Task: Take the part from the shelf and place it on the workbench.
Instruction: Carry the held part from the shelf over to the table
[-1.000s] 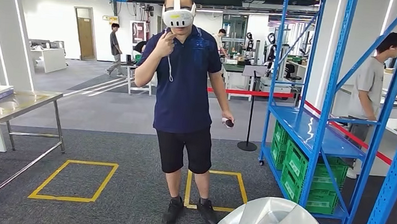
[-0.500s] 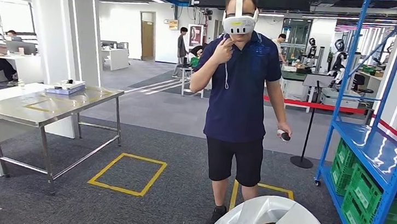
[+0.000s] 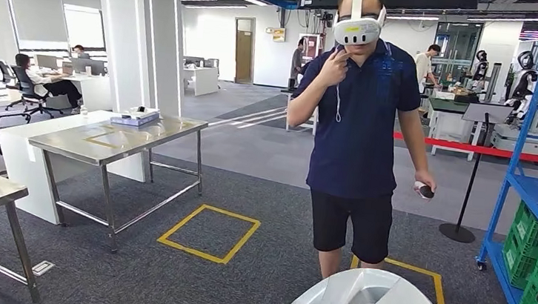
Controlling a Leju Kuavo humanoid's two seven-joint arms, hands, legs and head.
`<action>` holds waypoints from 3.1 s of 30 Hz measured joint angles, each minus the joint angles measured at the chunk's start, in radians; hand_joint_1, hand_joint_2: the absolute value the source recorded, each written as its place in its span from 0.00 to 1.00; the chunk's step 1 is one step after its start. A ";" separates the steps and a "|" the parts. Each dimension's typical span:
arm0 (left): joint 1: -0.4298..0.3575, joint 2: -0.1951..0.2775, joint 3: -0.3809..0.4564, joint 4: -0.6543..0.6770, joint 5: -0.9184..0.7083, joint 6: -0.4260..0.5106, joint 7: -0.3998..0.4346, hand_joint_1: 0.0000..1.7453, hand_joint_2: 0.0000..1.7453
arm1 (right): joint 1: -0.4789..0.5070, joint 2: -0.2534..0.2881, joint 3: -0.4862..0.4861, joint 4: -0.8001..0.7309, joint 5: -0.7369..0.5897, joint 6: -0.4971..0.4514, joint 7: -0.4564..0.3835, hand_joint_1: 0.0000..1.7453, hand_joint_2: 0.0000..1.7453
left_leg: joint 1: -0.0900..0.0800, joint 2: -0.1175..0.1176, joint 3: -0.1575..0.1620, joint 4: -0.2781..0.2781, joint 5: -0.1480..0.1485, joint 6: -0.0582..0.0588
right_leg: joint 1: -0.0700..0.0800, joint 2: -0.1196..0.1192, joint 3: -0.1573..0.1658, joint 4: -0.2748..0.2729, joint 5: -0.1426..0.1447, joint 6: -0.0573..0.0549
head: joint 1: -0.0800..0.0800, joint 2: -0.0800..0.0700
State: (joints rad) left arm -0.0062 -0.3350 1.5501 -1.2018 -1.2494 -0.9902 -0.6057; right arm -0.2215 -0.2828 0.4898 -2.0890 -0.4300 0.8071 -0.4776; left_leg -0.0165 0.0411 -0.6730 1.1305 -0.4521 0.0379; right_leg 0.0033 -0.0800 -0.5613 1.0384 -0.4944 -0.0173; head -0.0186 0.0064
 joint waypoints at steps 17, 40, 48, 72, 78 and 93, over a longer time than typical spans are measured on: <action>-0.009 0.005 -0.001 -0.020 -0.003 0.005 0.001 0.00 1.00 | 0.016 0.005 -0.012 0.008 0.017 0.006 -0.020 1.00 1.00 | 0.024 -0.165 0.089 -0.117 0.008 -0.021 | -0.050 0.136 -0.050 0.003 0.046 0.080 | 0.010 0.000; -0.016 0.011 -0.001 -0.020 0.002 0.002 -0.003 0.00 1.00 | 0.012 0.020 -0.012 0.008 0.001 -0.011 -0.007 1.00 1.00 | 0.015 -0.056 0.102 -0.149 0.031 0.015 | -0.022 0.060 -0.066 0.164 -0.078 0.033 | 0.005 0.000; -0.013 0.006 0.000 -0.021 0.002 -0.003 -0.002 0.00 1.00 | 0.016 0.018 -0.013 0.008 -0.002 -0.011 -0.002 1.00 1.00 | 0.015 -0.176 0.102 -0.126 0.003 -0.011 | -0.026 0.135 -0.037 -0.027 0.056 0.053 | 0.010 0.000; -0.018 -0.006 -0.001 -0.046 0.050 0.005 0.060 0.00 1.00 | 0.022 0.018 -0.027 0.003 -0.003 -0.009 0.005 1.00 1.00 | 0.018 -0.074 0.102 -0.157 0.034 0.017 | -0.012 0.075 -0.107 0.235 -0.107 0.030 | 0.006 0.000; -0.015 -0.010 -0.001 -0.045 0.093 0.006 0.098 0.00 1.00 | 0.025 0.018 -0.030 0.003 -0.004 -0.005 0.007 1.00 1.00 | 0.029 -0.163 0.097 -0.122 0.005 -0.019 | -0.041 0.124 -0.036 -0.003 0.035 0.076 | 0.010 0.000; -0.010 -0.008 0.000 -0.047 0.200 -0.019 0.201 0.00 1.00 | 0.008 0.034 -0.030 0.006 -0.027 0.015 0.017 1.00 1.00 | 0.019 -0.042 0.001 -0.008 0.018 -0.004 | -0.009 0.079 0.003 -0.018 0.012 0.006 | 0.000 0.000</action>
State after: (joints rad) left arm -0.0165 -0.3434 1.5499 -1.2486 -1.0491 -1.0089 -0.4051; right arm -0.2136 -0.2487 0.4597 -2.0825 -0.4569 0.8225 -0.4604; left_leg 0.0021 -0.0005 -0.6720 1.1221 -0.4343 0.0339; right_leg -0.0062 -0.0012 -0.5586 1.0208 -0.4823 -0.0118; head -0.0183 0.0065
